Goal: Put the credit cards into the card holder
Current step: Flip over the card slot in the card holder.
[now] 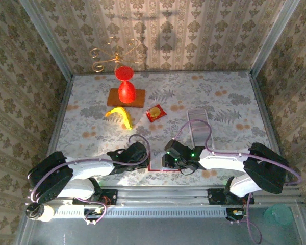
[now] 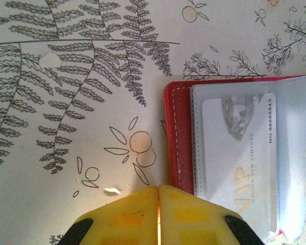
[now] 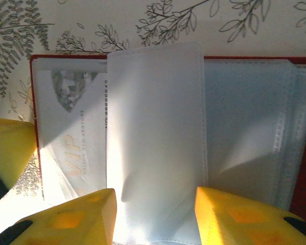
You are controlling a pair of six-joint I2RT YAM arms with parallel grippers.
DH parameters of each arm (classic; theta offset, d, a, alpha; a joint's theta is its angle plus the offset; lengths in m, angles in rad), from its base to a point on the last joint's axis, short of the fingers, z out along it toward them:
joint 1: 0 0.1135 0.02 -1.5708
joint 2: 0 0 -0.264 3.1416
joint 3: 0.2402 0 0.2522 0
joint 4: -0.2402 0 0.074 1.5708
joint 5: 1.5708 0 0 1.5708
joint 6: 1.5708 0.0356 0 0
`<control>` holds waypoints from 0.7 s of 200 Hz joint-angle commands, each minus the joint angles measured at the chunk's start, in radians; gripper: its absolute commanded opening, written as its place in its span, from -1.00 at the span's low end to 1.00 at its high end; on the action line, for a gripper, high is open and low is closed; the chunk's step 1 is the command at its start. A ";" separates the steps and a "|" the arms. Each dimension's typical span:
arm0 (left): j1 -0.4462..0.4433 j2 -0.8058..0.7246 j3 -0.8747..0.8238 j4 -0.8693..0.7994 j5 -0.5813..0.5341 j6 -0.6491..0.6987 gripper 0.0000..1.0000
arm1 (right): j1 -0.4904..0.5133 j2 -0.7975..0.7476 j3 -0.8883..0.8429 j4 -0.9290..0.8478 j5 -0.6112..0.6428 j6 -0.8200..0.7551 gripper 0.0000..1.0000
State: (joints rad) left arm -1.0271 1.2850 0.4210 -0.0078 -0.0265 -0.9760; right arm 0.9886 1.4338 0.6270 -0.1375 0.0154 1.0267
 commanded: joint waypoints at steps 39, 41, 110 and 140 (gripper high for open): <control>-0.009 -0.018 -0.027 -0.037 -0.016 -0.024 -0.82 | 0.018 0.010 0.014 0.079 -0.028 0.035 -0.08; -0.009 -0.018 -0.028 -0.037 -0.016 -0.024 -0.81 | 0.018 0.010 0.014 0.081 -0.029 0.035 -0.08; -0.010 -0.055 -0.055 -0.034 -0.032 -0.040 -0.82 | 0.021 0.030 0.008 0.188 -0.066 0.059 -0.08; -0.011 -0.078 -0.073 -0.031 -0.042 -0.053 -0.82 | 0.025 0.044 0.010 0.244 -0.086 0.072 -0.08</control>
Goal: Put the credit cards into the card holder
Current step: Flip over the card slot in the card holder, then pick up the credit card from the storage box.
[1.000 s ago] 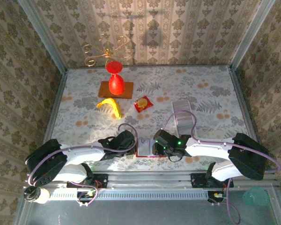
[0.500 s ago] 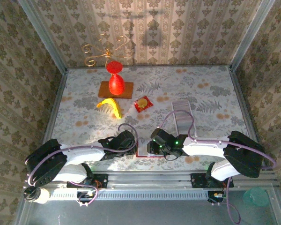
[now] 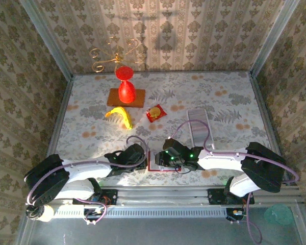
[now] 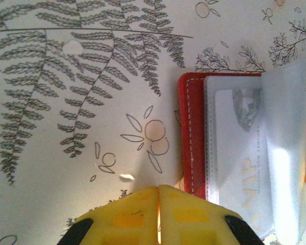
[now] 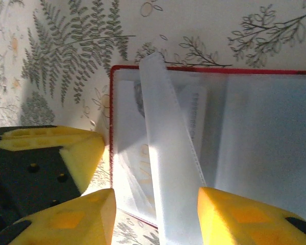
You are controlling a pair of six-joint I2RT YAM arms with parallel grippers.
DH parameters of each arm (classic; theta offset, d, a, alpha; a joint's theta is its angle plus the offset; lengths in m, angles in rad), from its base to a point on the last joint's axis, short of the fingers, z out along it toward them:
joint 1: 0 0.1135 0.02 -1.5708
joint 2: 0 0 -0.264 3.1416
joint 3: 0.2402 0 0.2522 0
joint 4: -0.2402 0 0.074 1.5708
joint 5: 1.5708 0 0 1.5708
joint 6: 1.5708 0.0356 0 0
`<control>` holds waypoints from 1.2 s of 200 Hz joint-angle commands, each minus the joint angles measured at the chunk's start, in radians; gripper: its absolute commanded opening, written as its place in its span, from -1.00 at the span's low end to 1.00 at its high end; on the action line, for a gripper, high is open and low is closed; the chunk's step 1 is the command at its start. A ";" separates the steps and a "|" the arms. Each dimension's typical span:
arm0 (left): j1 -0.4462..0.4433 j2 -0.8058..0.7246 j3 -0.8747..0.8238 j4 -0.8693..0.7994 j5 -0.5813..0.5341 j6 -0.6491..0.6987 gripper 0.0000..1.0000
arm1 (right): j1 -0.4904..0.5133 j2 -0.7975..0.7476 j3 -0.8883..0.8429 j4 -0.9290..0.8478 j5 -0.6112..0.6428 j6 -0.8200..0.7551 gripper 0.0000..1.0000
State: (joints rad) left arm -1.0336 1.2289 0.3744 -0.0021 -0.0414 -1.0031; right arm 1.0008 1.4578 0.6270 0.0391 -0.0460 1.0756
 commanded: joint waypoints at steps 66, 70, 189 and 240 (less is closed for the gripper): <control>-0.003 -0.112 -0.053 -0.096 -0.086 -0.049 -0.79 | 0.032 0.062 0.042 0.155 -0.062 0.027 -0.08; -0.003 -0.121 -0.056 -0.101 -0.091 -0.049 -0.78 | 0.033 0.063 0.046 0.161 -0.066 0.024 -0.08; 0.014 -0.308 -0.051 -0.199 -0.139 -0.008 -0.69 | 0.000 -0.275 0.201 -0.214 0.064 -0.491 -0.02; 0.014 -0.297 -0.016 -0.163 -0.101 0.058 -0.55 | -0.002 -0.583 0.146 -0.411 0.108 -1.497 0.06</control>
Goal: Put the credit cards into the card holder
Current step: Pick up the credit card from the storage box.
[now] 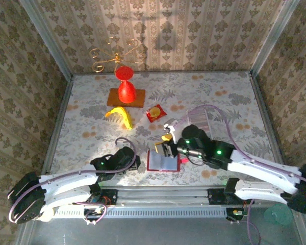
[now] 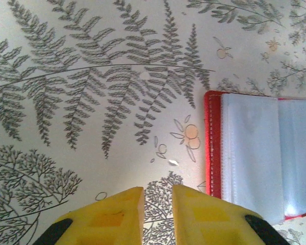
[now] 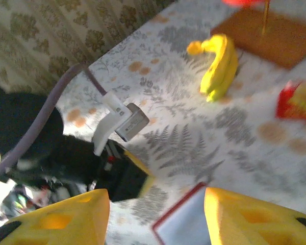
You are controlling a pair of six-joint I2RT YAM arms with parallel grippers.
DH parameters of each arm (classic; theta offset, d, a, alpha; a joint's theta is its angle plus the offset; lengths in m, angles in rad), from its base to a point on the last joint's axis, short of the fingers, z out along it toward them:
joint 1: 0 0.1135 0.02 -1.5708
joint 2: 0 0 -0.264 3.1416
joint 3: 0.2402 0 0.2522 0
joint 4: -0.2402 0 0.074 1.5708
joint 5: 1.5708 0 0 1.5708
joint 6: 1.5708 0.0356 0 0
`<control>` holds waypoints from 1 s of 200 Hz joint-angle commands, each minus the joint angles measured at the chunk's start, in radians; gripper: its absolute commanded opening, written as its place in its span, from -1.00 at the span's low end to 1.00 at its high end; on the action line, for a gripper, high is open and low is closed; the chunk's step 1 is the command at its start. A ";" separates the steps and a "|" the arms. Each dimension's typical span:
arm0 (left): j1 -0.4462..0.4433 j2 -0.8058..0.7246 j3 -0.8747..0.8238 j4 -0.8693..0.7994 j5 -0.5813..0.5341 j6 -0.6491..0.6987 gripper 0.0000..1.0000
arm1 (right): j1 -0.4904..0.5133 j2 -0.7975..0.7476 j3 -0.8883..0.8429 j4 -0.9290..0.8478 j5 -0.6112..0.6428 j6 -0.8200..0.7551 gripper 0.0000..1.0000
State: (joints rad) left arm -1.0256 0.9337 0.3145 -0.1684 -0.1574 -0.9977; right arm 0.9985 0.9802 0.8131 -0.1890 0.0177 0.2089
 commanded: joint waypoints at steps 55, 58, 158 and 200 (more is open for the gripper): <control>0.013 -0.018 0.032 0.037 0.021 0.076 -0.44 | -0.288 -0.205 -0.098 -0.517 -0.002 -1.272 0.38; 0.015 -0.018 0.033 0.037 0.023 0.079 -0.43 | -0.316 -0.201 -0.100 -0.523 -0.003 -1.302 0.39; 0.032 -0.054 0.029 0.047 0.071 0.128 -0.07 | -0.591 0.078 -0.206 -0.185 0.017 -1.651 0.98; 0.032 -0.077 0.006 0.055 0.076 0.120 -0.06 | -0.601 0.165 -0.187 -0.184 0.059 -1.701 0.93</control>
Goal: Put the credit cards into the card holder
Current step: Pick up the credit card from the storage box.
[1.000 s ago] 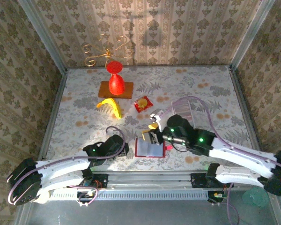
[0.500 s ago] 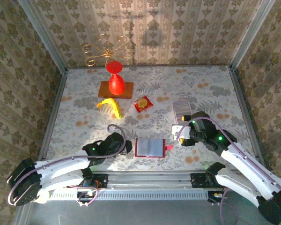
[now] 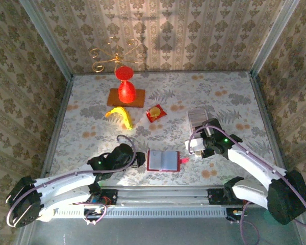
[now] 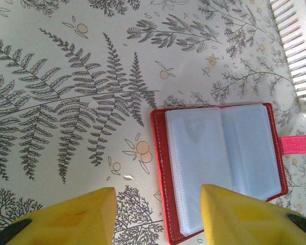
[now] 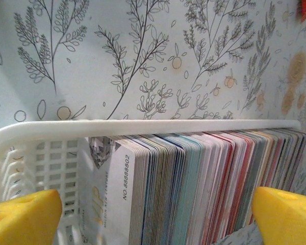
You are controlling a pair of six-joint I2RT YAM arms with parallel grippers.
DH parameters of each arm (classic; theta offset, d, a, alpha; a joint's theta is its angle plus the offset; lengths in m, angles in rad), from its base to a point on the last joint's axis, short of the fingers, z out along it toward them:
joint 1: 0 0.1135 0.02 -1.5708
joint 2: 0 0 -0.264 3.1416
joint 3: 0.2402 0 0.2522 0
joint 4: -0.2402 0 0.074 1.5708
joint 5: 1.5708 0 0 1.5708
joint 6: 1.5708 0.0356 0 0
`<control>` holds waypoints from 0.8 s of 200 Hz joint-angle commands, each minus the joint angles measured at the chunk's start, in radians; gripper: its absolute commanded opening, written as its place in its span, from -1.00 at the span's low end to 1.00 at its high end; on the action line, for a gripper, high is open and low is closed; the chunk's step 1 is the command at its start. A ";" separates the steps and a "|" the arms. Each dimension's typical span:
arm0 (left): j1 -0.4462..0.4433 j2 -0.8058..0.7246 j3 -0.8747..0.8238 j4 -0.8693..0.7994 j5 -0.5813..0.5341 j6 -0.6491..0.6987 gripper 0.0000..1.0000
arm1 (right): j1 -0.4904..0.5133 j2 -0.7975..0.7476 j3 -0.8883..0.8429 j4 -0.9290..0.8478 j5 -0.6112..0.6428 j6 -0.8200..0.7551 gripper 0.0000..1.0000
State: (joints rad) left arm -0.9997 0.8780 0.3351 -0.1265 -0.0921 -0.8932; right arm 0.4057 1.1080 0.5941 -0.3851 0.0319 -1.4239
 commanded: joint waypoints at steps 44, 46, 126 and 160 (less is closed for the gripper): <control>0.006 -0.043 -0.024 0.004 0.010 0.012 -0.05 | -0.018 0.106 0.058 0.044 0.074 -0.080 0.87; 0.007 -0.043 -0.024 0.003 0.010 0.011 -0.05 | -0.018 0.110 0.061 0.044 0.075 -0.079 0.87; 0.009 -0.036 -0.031 0.014 0.012 0.000 -0.08 | -0.018 0.115 0.076 0.014 0.080 -0.078 0.28; 0.009 -0.021 -0.030 0.028 0.018 -0.004 -0.10 | -0.015 0.077 0.058 0.000 0.072 -0.075 0.10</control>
State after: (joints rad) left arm -0.9997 0.8486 0.3134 -0.1204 -0.0853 -0.8940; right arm 0.3908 1.2282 0.6407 -0.3923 0.0879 -1.4910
